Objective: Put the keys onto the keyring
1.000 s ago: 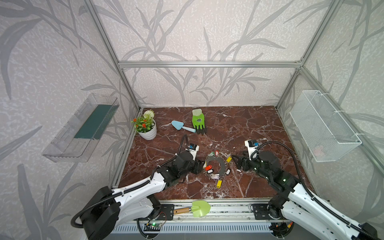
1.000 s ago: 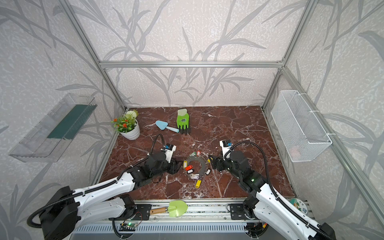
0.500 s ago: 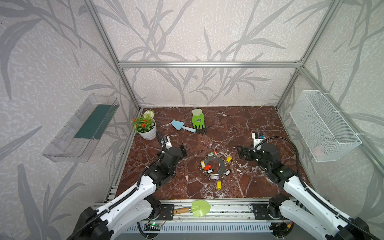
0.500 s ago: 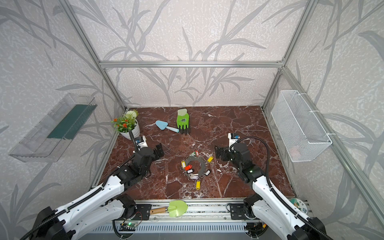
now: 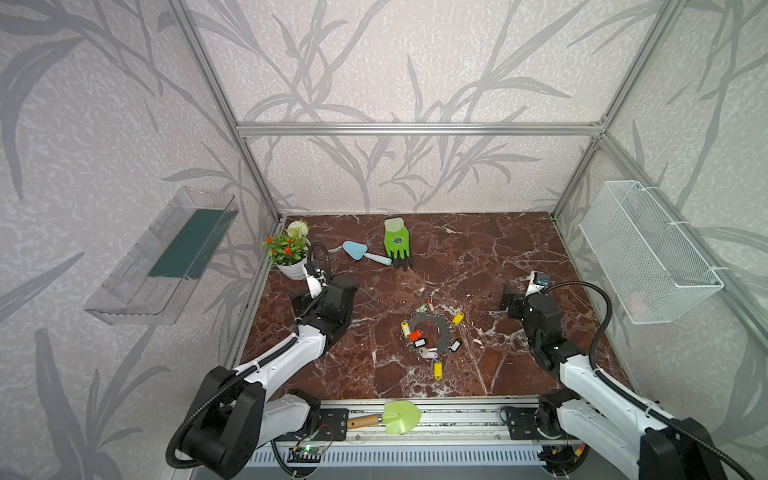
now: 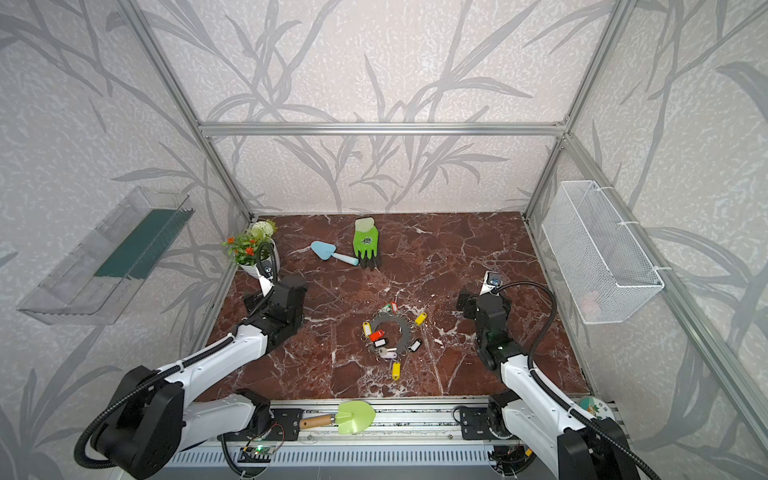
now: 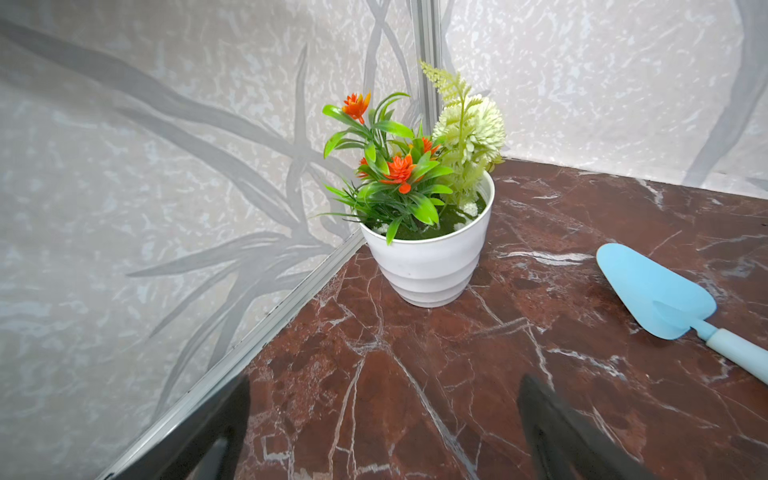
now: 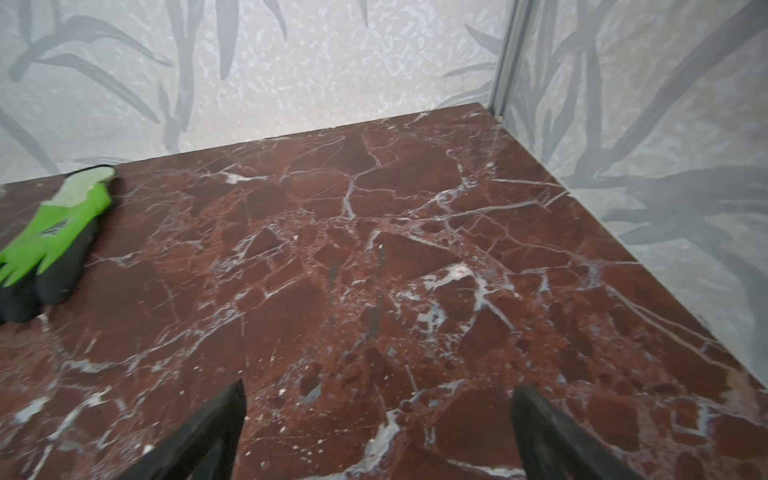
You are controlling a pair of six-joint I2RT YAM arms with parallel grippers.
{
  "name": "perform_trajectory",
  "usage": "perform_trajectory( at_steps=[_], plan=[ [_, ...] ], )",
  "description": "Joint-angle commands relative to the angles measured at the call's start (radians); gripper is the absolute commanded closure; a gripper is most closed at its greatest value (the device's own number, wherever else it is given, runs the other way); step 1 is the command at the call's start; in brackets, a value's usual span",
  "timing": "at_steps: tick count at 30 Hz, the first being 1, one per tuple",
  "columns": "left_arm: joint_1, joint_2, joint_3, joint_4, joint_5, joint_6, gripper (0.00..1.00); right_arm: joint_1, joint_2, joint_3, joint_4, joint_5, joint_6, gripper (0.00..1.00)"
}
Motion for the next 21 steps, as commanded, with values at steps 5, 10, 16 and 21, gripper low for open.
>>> perform_trajectory(
  at_steps=[5, 10, 16, 21],
  plan=[
    [0.126, 0.19, -0.14, 0.557, 0.357, 0.325, 0.01, -0.01, 0.206, -0.037, 0.29, 0.125, -0.133, 0.01],
    [0.202, 0.27, -0.142, 0.646, 0.498, 0.331, 0.01, -0.025, 0.344, -0.024, 0.496, 0.108, -0.221, 0.01],
    [0.301, 0.348, -0.139, 0.701, 0.571, 0.231, 0.01, -0.053, 0.501, 0.087, 0.465, -0.029, -0.268, 0.01],
    [0.316, 0.323, -0.114, 0.597, 0.594, 0.212, 0.01, -0.071, 0.611, 0.033, 0.681, -0.088, -0.28, 0.01]
  ],
)
